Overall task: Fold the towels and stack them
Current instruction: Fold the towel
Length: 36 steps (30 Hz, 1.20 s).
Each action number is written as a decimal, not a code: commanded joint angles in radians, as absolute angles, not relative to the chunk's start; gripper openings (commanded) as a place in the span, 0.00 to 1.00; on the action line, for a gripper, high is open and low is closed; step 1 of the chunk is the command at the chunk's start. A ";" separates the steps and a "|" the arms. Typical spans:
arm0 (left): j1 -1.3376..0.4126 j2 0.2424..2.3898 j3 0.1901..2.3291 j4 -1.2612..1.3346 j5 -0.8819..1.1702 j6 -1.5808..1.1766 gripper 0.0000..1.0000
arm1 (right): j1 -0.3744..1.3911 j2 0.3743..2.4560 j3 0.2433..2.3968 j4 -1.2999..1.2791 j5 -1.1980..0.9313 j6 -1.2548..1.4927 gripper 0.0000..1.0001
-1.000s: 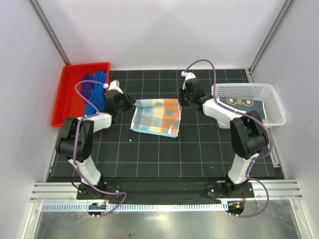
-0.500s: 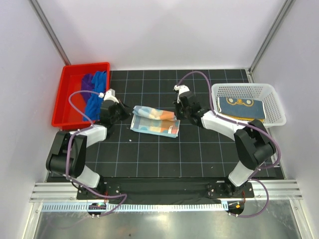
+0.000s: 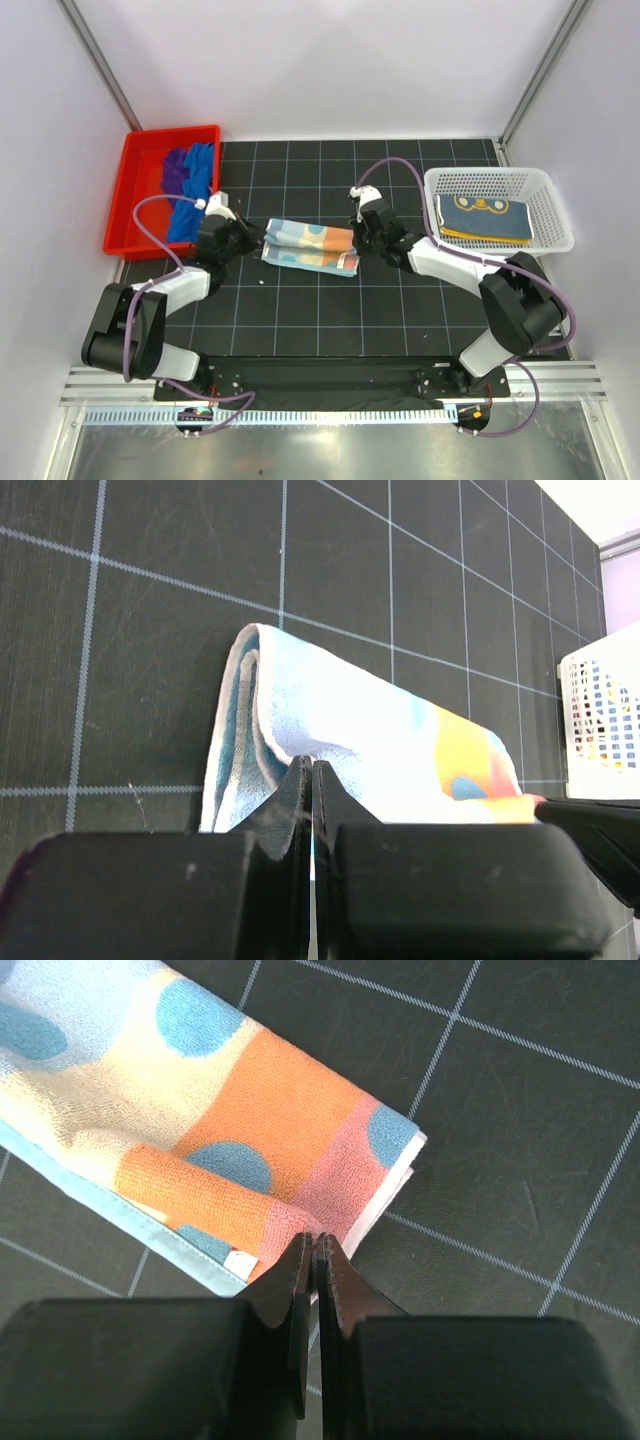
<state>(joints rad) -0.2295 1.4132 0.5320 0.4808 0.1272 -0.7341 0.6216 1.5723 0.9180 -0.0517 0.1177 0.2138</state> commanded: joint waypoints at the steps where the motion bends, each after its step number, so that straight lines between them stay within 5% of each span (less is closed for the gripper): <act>1: -0.235 1.370 0.514 0.517 0.098 -0.744 0.00 | 0.641 1.503 0.905 -0.006 0.141 0.227 0.03; 15: -0.242 1.361 0.468 0.494 0.069 -0.770 0.00 | 0.690 1.509 0.862 -0.006 0.141 0.241 0.07; 20: -0.242 1.373 0.449 0.494 0.066 -0.788 0.11 | 0.695 1.494 0.847 -0.005 0.129 0.247 0.22; 22: -0.242 1.371 0.440 0.492 0.066 -0.793 0.23 | 0.696 1.476 0.842 -0.012 0.114 0.256 0.28; 28: -0.245 1.315 0.442 0.419 0.035 -0.790 0.39 | 0.696 1.433 0.854 -0.081 0.138 0.279 0.34; 36: -0.311 1.210 0.518 0.215 -0.113 -0.724 0.42 | 0.698 1.462 0.887 -0.124 0.138 0.311 0.34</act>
<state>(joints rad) -0.2790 1.2346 0.4580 0.2874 -0.0292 -0.7731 0.6918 1.4487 0.8486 -0.1173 0.1387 0.2874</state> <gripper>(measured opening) 0.420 0.341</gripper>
